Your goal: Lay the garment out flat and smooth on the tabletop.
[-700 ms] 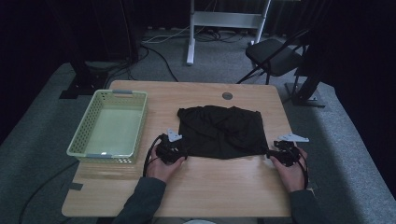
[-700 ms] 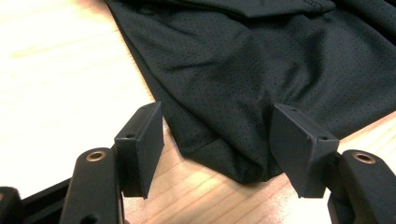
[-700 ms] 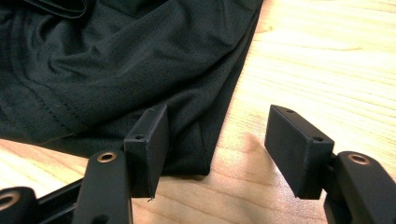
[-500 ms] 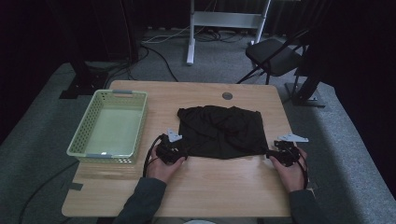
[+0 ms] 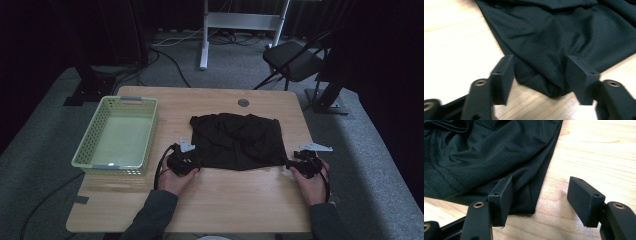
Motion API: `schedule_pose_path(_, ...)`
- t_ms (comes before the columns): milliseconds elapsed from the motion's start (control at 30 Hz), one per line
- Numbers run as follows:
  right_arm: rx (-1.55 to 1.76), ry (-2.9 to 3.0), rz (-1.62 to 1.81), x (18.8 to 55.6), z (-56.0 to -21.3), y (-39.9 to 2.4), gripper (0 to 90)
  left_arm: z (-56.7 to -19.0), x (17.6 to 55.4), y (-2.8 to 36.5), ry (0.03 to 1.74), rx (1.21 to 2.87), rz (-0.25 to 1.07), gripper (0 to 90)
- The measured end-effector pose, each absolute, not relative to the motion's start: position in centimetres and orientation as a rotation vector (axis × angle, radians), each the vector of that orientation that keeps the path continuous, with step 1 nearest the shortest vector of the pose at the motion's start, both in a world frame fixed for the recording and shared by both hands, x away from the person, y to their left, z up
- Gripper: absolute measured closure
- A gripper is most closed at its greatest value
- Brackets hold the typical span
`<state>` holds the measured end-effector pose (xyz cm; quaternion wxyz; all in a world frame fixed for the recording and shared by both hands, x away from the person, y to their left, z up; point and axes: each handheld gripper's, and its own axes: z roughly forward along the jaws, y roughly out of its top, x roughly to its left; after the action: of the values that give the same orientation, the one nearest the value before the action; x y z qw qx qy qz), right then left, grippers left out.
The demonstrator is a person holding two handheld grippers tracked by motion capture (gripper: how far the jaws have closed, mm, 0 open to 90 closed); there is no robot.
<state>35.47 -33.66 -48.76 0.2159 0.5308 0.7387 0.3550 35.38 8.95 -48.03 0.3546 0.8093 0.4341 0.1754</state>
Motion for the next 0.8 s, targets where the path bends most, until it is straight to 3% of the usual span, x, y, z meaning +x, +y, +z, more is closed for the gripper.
schedule_pose_path(800, 1.469, 2.049, 0.978, 35.5, -48.8, -33.6, 36.0, -43.7, 37.1, 5.5, 1.01, 2.143, 0.438, 52.2)
